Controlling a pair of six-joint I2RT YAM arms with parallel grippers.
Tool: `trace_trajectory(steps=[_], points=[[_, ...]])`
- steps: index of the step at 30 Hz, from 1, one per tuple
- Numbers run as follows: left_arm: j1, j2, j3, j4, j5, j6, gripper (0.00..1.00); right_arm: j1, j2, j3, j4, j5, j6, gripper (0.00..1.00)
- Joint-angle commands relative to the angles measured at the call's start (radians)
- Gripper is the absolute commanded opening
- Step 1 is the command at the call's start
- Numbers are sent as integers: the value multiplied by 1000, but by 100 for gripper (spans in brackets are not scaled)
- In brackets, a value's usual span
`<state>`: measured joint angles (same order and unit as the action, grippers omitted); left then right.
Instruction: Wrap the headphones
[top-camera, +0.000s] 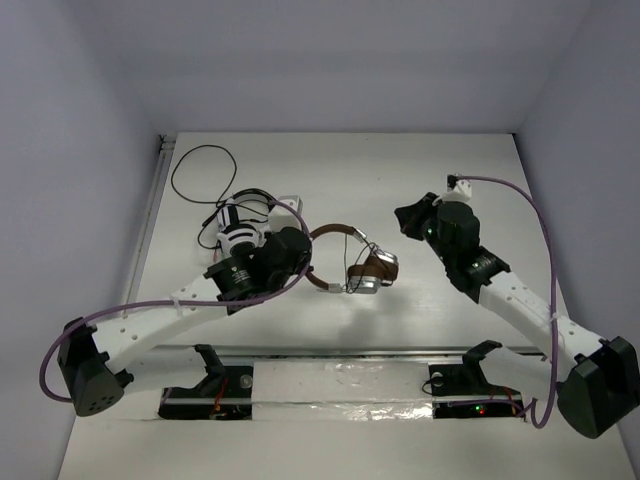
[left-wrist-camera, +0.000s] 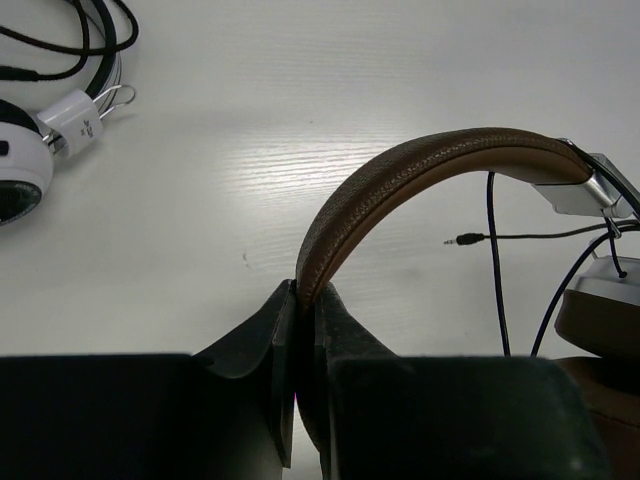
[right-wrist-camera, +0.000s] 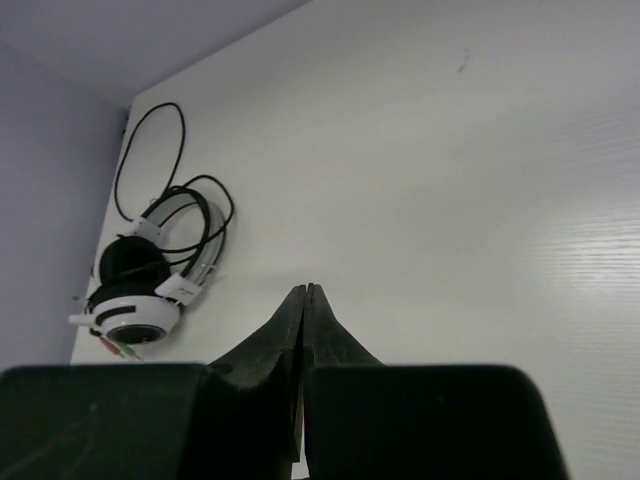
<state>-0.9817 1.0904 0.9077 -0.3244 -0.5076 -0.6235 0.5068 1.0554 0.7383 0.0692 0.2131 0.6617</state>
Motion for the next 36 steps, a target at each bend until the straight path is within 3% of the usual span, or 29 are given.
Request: trace_trajectory(steps=[1,3,6,8,11,17,19,26,36], points=[[-6,-47,112,41,6,25,0,-50,-35,-85,81,-66,-48,0],[-6,-49,175,-2,21,41,0,-50,-119,-185,229,-195,-98,0],[3,-47,255,-51,26,47,0,-50,-246,-316,370,-207,-109,0],[3,-46,289,-71,41,57,0,-50,-293,-362,406,-189,-109,5],[23,-34,342,-70,79,74,0,-50,-313,-408,468,-202,-125,18],[77,37,477,-128,193,128,0,-50,-278,-436,612,-397,-174,46],[90,52,507,-145,239,137,0,-50,-294,-433,624,-411,-189,51],[112,55,494,-142,302,133,0,-50,-258,-390,630,-497,-215,56],[121,51,458,-145,354,119,0,-50,-262,-373,641,-472,-241,57]])
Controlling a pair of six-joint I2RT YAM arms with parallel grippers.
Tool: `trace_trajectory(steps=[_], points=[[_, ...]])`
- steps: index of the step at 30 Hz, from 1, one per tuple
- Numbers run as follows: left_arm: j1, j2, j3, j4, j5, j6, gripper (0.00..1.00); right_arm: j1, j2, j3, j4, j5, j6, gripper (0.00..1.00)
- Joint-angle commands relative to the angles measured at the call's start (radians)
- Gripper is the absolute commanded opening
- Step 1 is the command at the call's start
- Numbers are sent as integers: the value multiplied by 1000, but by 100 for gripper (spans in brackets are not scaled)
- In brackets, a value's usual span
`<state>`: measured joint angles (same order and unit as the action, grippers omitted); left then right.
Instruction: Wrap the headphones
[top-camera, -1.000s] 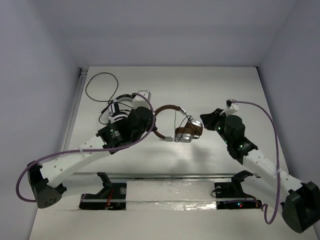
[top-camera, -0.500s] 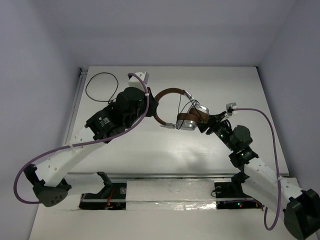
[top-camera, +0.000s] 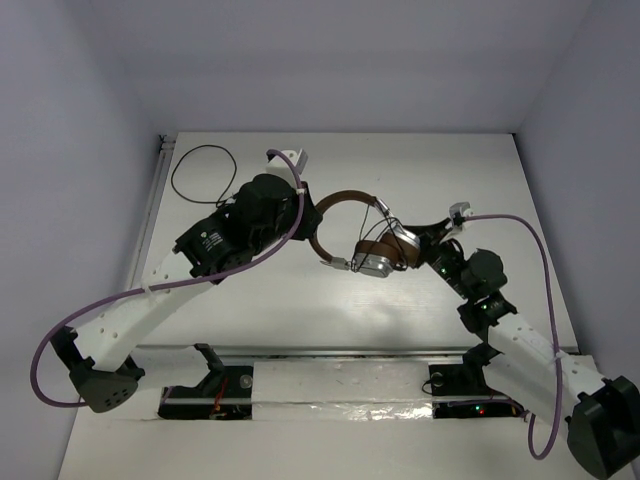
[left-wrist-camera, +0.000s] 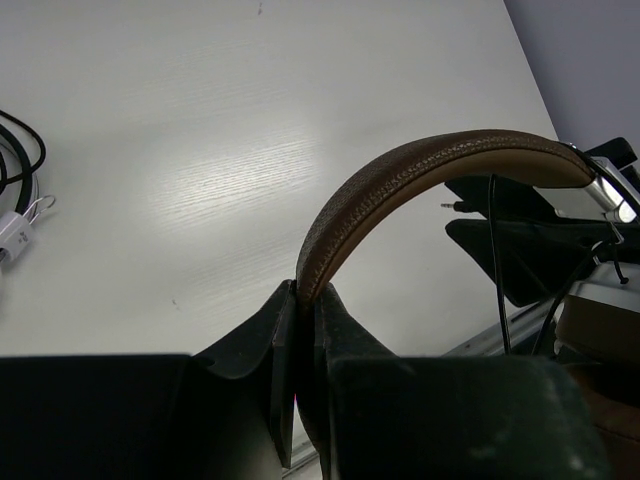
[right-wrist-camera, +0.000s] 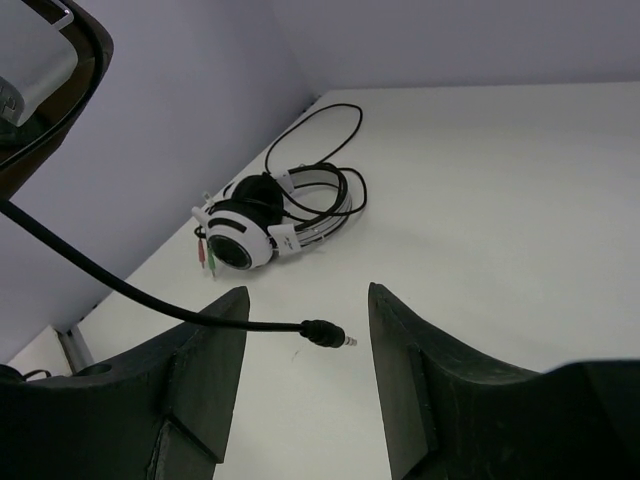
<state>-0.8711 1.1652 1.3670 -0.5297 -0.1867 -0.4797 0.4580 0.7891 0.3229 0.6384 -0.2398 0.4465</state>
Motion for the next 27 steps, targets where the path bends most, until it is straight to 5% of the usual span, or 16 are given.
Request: trace_trajectory(steps=[1,7,11,14,27], points=[[11,-24,-3,62,35,-25,0,-1,10,44,75,-26,-26,57],[20,-29,-19,76,55,-27,0,-1,32,59,64,-46,-22,44],[40,-32,-25,111,81,-40,0,-1,38,39,67,-24,23,10],[49,-38,-51,192,79,-83,0,-1,62,22,78,-18,87,0],[106,8,-256,665,-145,-321,0,142,154,-113,279,68,421,0]])
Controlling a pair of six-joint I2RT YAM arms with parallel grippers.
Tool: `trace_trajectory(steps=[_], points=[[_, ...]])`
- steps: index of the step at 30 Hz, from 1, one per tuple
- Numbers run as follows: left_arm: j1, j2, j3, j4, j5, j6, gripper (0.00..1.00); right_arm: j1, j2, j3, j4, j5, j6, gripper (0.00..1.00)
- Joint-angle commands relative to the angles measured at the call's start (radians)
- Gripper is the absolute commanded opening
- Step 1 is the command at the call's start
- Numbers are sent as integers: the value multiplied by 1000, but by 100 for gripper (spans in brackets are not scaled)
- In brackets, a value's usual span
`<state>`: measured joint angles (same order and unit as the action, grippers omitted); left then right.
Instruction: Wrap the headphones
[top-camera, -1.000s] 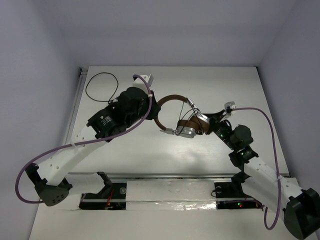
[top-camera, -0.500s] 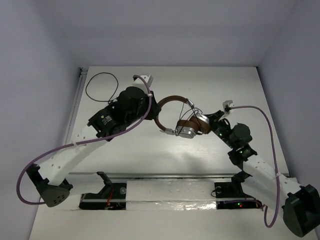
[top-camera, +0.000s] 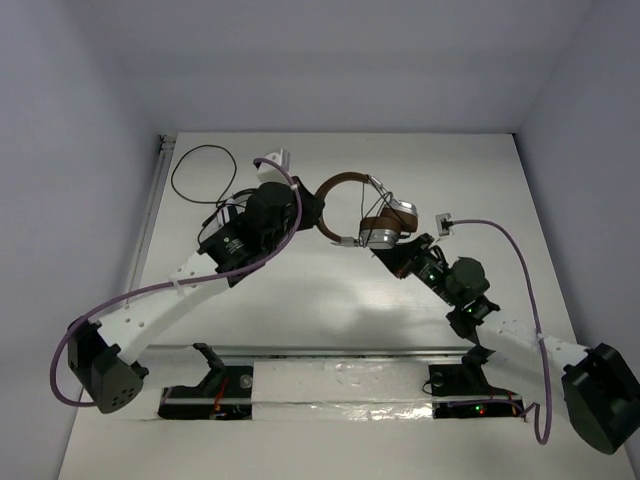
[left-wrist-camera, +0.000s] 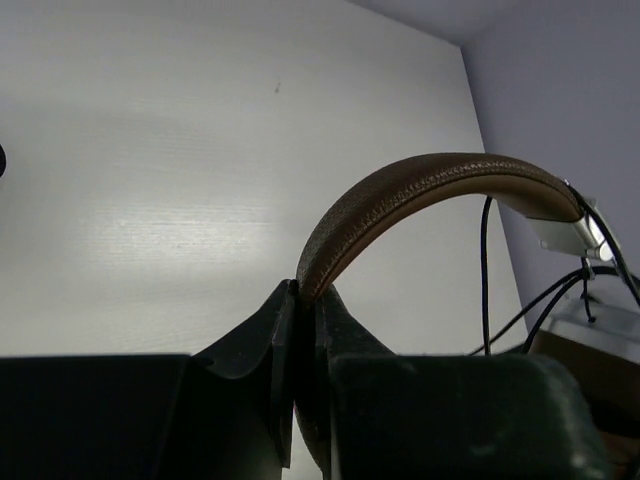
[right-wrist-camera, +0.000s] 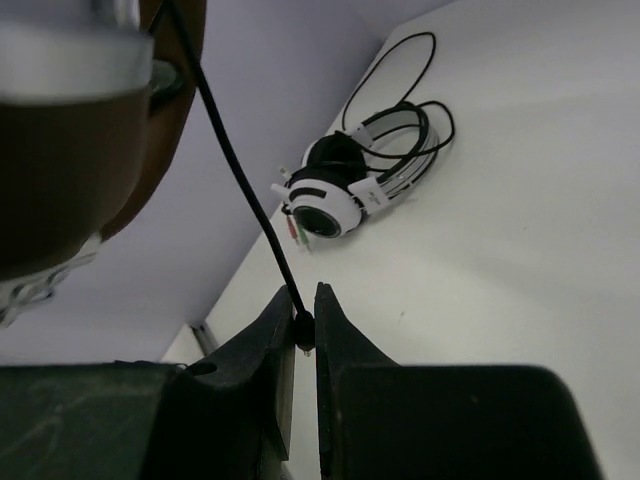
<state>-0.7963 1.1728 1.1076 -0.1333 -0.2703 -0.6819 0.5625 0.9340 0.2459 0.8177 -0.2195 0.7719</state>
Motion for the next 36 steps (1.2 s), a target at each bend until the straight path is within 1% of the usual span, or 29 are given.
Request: trace_trajectory(steps=[1,2,4,6,7,9,13,15,18,19,21,25,28,30,33,36], points=[[42,11,-6,302,-57,-133,0,52,25,-43,112,75,98,0],[52,33,-18,348,-38,-160,0,83,73,-48,139,89,107,0],[61,59,-25,377,-47,-179,0,123,136,-46,181,97,116,0],[62,103,-19,380,-85,-182,0,192,190,-39,231,104,128,0],[83,117,-12,382,-95,-180,0,209,224,-31,241,109,142,0],[101,149,-20,391,-98,-189,0,243,236,-23,245,101,161,0],[112,175,-58,431,-130,-183,0,257,198,-23,236,82,230,0],[112,185,-80,458,-132,-186,0,257,154,-10,215,77,250,0],[112,188,-126,483,-141,-189,0,257,108,12,178,89,305,0],[112,182,-171,523,-144,-192,0,257,103,19,166,106,334,0],[66,165,-216,558,-168,-192,0,257,101,45,135,140,369,0],[-18,171,-267,543,-233,-180,0,257,144,107,97,192,431,1],[-53,171,-313,546,-250,-192,0,257,205,128,135,189,475,1],[-64,177,-336,544,-256,-203,0,257,230,115,216,203,500,3],[-73,182,-380,549,-260,-217,0,257,252,82,268,262,532,5],[-83,191,-413,546,-268,-222,0,257,249,61,267,316,543,6]])
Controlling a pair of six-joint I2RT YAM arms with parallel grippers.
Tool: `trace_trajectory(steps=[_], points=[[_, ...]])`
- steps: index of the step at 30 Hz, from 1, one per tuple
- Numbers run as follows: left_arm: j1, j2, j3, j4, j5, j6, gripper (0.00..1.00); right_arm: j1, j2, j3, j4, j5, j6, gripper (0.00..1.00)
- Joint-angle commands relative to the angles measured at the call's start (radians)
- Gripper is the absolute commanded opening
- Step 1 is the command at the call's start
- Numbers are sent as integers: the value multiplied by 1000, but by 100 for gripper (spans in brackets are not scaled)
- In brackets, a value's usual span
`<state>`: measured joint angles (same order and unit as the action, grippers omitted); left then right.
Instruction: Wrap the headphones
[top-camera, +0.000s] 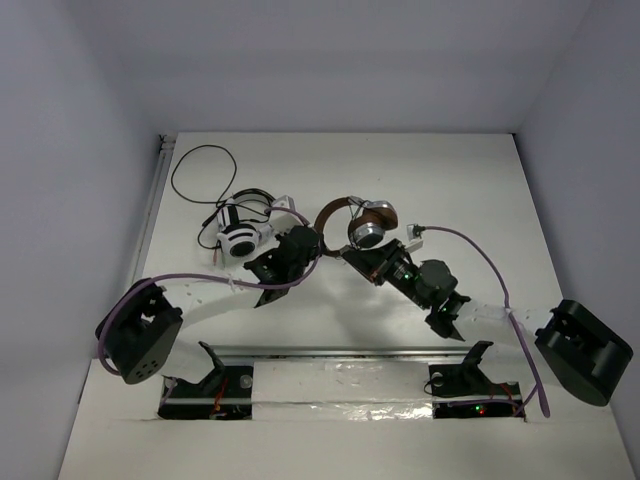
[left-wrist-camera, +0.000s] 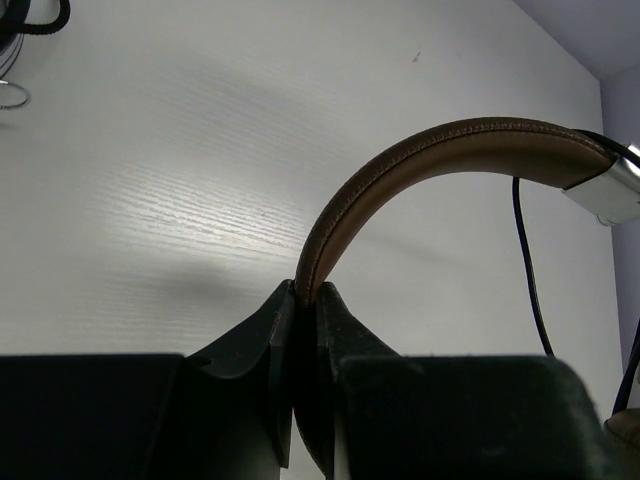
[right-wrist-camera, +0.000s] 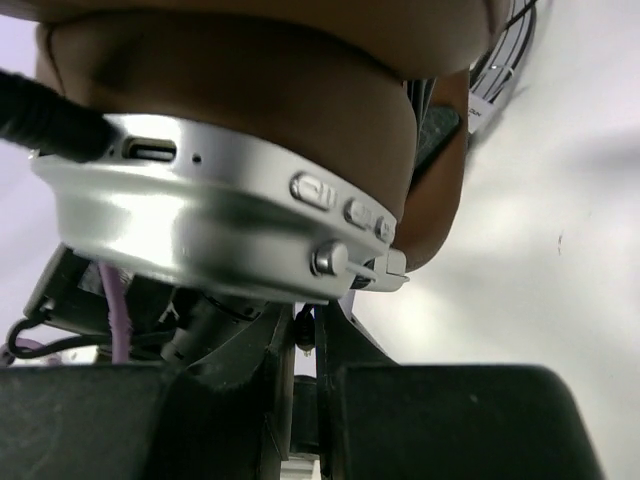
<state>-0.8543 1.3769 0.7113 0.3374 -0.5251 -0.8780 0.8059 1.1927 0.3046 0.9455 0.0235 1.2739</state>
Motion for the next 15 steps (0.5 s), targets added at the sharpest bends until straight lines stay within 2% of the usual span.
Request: trace_trajectory(steps=[1,2,8,15], points=[[-34,-10,-29,69,-18,-26,0,13,-12,-5,138,101,50,7],[-34,-6,-33,66,-27,-24,0,13,-16,-12,133,111,51,12],[-52,45,-38,11,-36,-7,0,13,-9,-54,47,187,48,23],[-97,195,45,-121,-62,31,0,13,93,-117,32,202,54,25]])
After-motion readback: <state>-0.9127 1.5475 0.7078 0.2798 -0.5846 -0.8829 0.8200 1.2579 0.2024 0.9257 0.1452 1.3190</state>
